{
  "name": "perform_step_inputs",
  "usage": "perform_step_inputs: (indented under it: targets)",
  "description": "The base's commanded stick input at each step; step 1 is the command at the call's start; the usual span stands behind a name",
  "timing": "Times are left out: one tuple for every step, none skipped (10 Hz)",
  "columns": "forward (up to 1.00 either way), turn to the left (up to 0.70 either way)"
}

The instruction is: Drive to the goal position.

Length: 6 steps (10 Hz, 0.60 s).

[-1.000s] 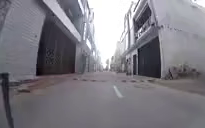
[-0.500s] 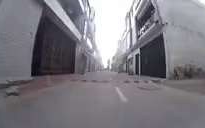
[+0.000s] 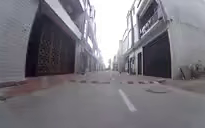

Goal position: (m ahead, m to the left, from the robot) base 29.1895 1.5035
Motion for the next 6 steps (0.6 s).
perform_step_inputs:
  targets:
    - [0.85, 0.08]
    - [0.85, 0.34]
    - [0.85, 0.34]
    - [0.85, 0.34]
    - [0.85, 0.34]
    - [0.85, 0.34]
